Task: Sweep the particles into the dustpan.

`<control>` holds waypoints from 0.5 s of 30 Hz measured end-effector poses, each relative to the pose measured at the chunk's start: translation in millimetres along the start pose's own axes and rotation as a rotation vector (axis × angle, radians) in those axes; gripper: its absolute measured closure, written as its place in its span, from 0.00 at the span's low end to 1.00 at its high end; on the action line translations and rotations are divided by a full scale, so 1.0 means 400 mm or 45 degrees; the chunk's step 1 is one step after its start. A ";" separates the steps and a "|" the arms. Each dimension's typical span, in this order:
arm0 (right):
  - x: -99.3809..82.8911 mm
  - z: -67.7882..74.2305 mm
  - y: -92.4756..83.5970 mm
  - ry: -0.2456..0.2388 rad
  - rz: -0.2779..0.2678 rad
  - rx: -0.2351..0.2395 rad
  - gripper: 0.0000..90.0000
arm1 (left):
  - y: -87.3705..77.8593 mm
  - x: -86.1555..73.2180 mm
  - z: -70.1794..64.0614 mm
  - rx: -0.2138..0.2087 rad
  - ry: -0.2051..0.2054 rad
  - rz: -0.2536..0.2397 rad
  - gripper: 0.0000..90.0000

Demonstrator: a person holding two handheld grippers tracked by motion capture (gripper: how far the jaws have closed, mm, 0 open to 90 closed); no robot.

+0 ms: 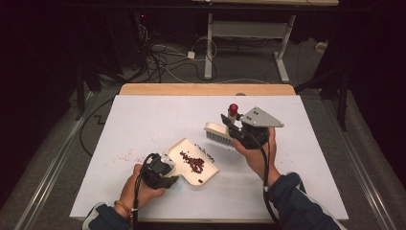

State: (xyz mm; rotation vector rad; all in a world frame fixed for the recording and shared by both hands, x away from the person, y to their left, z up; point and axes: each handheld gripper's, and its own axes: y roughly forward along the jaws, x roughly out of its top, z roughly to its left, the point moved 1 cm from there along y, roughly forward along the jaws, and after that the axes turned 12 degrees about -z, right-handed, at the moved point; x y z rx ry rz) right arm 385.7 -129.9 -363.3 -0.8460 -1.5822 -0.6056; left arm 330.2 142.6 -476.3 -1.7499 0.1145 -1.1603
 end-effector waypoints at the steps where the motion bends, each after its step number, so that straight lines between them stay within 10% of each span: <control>1: -0.004 0.000 0.014 -0.020 -0.005 -0.005 0.78 | 0.000 0.000 0.000 -0.002 -0.002 0.001 0.71; 15: -0.037 0.070 0.064 -0.046 0.032 0.081 0.78 | -0.006 0.014 0.003 0.001 -0.040 0.020 0.71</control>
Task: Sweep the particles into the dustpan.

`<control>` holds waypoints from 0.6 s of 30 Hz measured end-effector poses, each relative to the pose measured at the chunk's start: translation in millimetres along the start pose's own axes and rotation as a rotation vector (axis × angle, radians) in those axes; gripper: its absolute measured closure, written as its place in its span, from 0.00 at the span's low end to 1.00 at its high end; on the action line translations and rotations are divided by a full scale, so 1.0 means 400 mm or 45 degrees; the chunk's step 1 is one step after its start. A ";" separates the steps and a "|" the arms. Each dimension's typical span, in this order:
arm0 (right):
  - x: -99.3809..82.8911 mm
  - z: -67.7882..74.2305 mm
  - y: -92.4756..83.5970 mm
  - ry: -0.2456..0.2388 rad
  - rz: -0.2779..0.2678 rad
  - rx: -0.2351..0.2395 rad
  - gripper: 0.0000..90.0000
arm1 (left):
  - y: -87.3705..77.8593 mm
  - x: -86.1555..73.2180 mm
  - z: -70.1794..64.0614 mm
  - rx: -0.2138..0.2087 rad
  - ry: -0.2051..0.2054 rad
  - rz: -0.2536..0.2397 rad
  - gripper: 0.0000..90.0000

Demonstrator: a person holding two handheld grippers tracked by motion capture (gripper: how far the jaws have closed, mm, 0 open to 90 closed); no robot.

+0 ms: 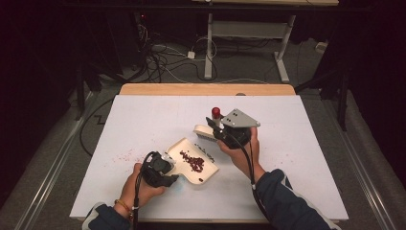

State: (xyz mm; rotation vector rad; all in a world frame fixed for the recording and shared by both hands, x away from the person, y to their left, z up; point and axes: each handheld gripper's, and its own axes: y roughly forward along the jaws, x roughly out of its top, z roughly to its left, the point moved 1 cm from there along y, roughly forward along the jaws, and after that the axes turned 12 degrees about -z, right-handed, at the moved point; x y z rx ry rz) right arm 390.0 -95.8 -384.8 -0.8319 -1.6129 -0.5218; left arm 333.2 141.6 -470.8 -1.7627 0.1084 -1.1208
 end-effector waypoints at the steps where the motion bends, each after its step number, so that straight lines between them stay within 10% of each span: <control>1: -0.001 0.009 -0.005 -0.002 0.001 0.016 0.77 | 0.001 0.000 0.001 -0.003 -0.003 0.002 0.71; 18: 0.027 0.107 -0.091 0.127 -0.091 0.190 0.78 | 0.007 0.003 -0.001 0.008 0.001 0.005 0.71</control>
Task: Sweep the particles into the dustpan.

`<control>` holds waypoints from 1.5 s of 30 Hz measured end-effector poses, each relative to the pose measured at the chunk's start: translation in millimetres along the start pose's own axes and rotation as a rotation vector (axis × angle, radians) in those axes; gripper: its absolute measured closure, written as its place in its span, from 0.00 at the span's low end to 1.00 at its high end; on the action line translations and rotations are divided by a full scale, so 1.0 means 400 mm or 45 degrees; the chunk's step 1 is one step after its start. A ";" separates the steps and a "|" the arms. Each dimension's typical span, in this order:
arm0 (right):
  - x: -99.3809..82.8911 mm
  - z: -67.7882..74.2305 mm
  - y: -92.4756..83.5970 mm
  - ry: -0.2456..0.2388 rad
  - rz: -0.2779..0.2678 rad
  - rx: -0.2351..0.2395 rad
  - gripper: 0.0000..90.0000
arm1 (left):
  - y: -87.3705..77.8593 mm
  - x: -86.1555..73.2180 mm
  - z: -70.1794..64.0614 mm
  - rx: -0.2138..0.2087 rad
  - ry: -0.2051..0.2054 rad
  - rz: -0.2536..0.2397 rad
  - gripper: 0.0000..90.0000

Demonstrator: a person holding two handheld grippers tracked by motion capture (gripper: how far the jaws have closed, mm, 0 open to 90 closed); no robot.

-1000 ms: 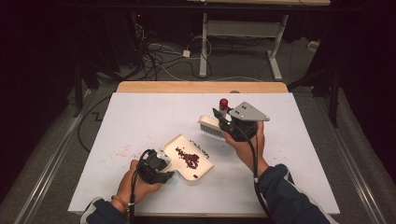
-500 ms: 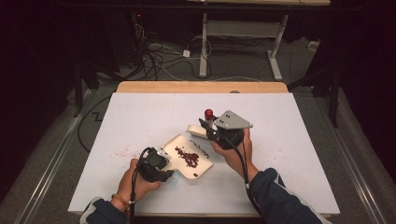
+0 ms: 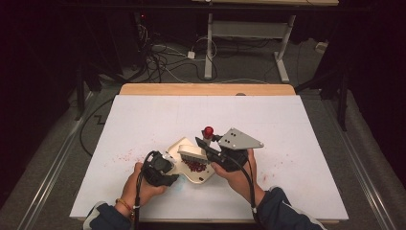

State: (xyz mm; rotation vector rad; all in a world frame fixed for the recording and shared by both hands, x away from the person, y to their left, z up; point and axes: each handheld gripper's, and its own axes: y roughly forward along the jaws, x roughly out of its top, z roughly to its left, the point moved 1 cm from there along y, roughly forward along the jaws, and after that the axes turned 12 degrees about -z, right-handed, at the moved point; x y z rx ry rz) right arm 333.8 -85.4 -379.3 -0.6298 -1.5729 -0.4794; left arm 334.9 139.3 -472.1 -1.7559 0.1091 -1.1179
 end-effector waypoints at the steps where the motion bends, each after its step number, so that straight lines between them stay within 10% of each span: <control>1: 0.001 -0.003 -0.001 -0.003 -0.014 -0.003 0.78 | 0.001 0.000 0.000 0.001 0.002 0.002 0.71; 12: 0.049 -0.075 -0.064 0.010 -0.113 -0.106 0.78 | -0.001 -0.002 0.001 0.003 0.032 0.009 0.71; 23: 0.014 -0.137 -0.165 -0.092 0.115 -0.277 0.78 | -0.006 -0.003 -0.008 0.007 0.062 0.024 0.71; 36: 0.001 -0.008 -0.122 -0.046 0.105 -0.133 0.78 | 0.003 0.001 -0.014 0.008 0.058 0.023 0.71; 45: 0.040 -0.039 -0.153 -0.043 -0.013 -0.165 0.78 | 0.001 0.000 -0.012 0.003 0.054 0.023 0.71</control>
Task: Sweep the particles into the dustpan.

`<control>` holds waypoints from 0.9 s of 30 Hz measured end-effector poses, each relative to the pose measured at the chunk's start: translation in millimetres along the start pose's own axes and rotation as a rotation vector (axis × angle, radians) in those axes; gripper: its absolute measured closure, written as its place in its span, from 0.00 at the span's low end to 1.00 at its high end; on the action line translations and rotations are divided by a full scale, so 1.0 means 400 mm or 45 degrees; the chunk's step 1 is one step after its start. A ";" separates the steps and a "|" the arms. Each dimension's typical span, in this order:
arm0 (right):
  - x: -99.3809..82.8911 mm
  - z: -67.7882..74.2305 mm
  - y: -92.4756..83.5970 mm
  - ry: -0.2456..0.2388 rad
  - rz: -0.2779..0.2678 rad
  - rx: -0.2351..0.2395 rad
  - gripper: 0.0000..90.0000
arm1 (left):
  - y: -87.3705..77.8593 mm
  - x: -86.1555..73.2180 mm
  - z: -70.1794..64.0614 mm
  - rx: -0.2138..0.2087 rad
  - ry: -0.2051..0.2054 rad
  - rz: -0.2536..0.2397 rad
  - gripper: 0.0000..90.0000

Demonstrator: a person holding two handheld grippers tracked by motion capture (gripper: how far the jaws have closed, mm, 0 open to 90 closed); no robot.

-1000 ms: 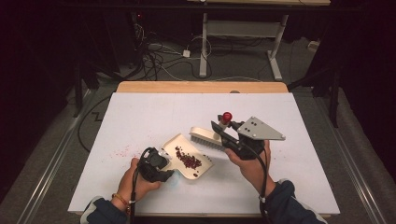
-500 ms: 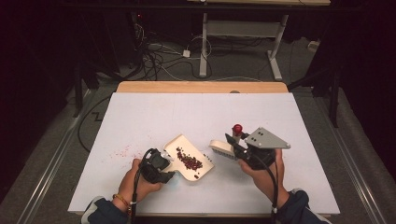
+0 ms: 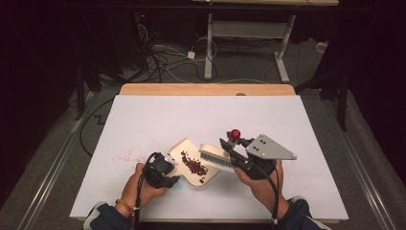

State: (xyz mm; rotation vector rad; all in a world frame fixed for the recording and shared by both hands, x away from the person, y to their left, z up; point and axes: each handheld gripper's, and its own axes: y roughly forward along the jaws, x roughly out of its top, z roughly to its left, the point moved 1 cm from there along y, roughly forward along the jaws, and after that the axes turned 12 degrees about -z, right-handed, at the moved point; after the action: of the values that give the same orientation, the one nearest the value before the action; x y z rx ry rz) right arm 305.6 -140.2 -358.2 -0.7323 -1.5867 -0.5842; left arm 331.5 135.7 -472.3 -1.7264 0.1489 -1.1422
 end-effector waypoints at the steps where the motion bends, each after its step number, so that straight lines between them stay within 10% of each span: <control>1: 0.001 -0.008 -0.003 -0.005 0.002 -0.017 0.78 | 0.000 0.000 0.000 0.001 0.000 0.000 0.71; 9: -0.041 -0.029 0.022 -0.127 0.049 -0.142 0.78 | 0.000 0.000 0.001 -0.004 -0.003 0.003 0.71; 21: -0.046 0.057 0.044 -0.062 0.054 0.038 0.78 | 0.000 -0.002 0.005 -0.013 -0.008 -0.003 0.71; 27: -0.015 0.037 0.027 -0.096 -0.028 -0.006 0.78 | 0.000 -0.003 0.006 -0.016 -0.011 -0.003 0.71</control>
State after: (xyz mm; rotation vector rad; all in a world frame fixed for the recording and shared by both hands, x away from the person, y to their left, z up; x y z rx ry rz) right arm 304.2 -122.9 -366.5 -0.7490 -1.6655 -0.5826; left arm 332.8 138.1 -473.1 -1.7428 0.1493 -1.1377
